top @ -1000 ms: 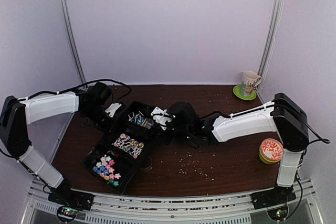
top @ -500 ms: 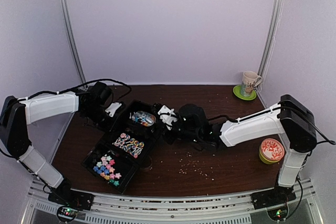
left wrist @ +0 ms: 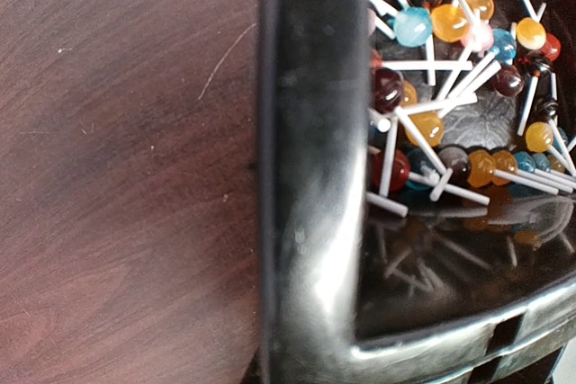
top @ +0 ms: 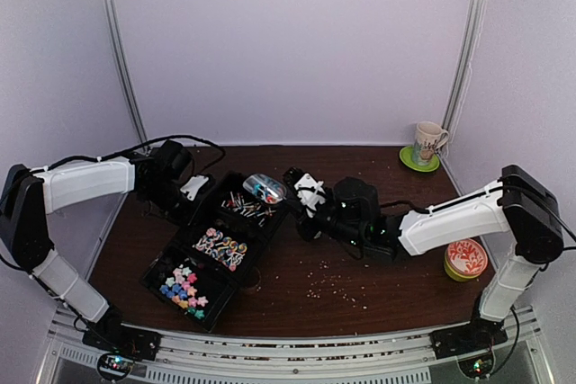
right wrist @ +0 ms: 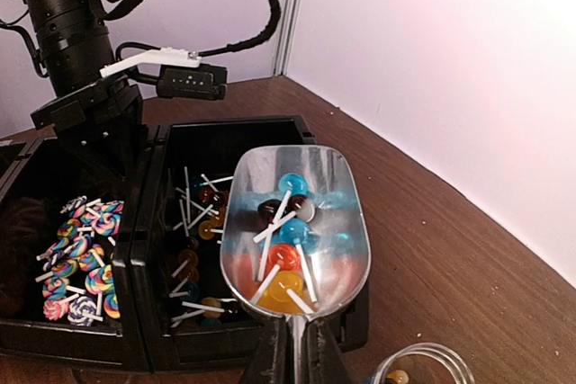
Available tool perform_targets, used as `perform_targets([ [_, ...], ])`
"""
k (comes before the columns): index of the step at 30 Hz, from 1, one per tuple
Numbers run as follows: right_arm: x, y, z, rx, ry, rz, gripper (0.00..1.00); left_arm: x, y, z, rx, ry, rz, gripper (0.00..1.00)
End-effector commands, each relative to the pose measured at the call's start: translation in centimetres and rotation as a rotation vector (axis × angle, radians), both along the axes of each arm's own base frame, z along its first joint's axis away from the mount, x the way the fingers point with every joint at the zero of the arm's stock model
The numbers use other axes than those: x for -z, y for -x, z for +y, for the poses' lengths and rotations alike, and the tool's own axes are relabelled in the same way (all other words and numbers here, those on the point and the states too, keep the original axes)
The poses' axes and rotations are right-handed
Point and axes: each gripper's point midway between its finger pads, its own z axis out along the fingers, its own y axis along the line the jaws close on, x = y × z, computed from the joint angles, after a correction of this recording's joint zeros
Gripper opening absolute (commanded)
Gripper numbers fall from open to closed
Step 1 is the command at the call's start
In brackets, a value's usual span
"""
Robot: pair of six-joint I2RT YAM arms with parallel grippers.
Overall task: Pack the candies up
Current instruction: Scoop the fake candies from the storage box, then place the fake candies in the packing bottle.
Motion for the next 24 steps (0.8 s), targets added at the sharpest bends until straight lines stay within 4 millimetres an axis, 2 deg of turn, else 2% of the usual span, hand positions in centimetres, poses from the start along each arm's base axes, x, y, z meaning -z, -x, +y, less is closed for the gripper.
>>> perform_targets([
  [1,-3.8,-0.6,-1.3,0.034,-0.119,-0.060,0.00,-4.0,-2.0,-1.7,0.009,0.113,-0.105,0.00],
  [4,-4.1,-0.8,-0.9,0.030,-0.121,-0.051,0.00,-3.9,-2.0,-1.6,0.006,0.108,-0.104,0.00],
  [7,-4.6,-0.9,-1.6,0.048,-0.111,-0.057,0.00,-3.9,-2.0,-1.4,0.001,0.097,-0.111,0.00],
  [17,-5.4,-0.9,-7.7,0.168,0.027,0.042,0.00,-3.9,-2.5,-0.6,-0.036,0.080,-0.113,0.00],
  [24,-5.5,0.6,-11.1,0.201,0.127,0.098,0.00,-4.1,-2.7,-0.2,-0.053,0.073,-0.123,0.00],
])
